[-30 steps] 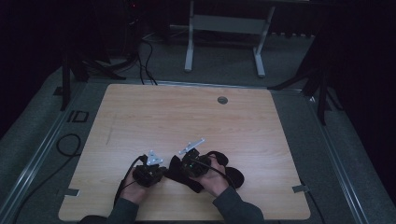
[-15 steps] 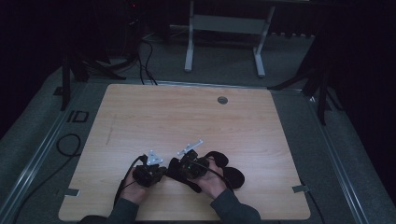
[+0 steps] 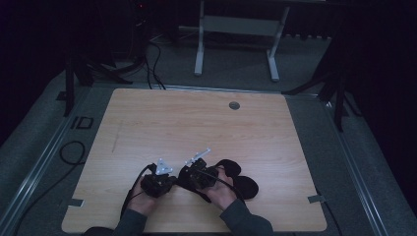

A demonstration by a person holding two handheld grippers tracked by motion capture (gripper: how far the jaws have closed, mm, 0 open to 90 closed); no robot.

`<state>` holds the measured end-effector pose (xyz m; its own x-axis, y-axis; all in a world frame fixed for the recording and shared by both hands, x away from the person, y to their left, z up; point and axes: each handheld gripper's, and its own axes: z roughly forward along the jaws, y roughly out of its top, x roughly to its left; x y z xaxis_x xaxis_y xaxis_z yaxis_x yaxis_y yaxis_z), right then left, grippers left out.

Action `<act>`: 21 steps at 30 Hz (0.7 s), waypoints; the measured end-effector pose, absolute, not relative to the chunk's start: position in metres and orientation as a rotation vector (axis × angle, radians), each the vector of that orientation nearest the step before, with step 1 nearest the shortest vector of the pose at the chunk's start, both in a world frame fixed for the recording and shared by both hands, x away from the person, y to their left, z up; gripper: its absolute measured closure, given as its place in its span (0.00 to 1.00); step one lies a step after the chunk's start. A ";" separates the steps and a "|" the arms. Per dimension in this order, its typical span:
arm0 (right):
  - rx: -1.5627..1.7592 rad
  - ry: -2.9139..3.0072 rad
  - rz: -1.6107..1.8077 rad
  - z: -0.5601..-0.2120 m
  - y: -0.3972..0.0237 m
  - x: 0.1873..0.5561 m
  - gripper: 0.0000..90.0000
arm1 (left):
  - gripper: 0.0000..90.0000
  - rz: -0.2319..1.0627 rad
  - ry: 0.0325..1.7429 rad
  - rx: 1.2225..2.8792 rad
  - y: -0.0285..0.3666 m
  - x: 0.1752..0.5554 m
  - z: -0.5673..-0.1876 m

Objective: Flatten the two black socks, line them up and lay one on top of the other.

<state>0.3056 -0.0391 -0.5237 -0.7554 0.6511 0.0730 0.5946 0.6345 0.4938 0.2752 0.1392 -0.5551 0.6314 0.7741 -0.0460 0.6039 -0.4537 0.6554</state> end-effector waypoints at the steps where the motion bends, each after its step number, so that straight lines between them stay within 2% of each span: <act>1: 1.047 2.738 0.765 -0.524 -0.039 0.306 0.91 | 0.96 0.343 1.072 2.208 0.139 0.275 -0.555; 6: 1.042 2.707 0.775 -0.518 -0.041 0.303 0.91 | 0.96 0.343 1.069 2.210 0.139 0.275 -0.555; 21: 1.075 2.717 0.730 -0.535 -0.035 0.306 0.90 | 0.96 0.353 1.073 2.209 0.139 0.274 -0.554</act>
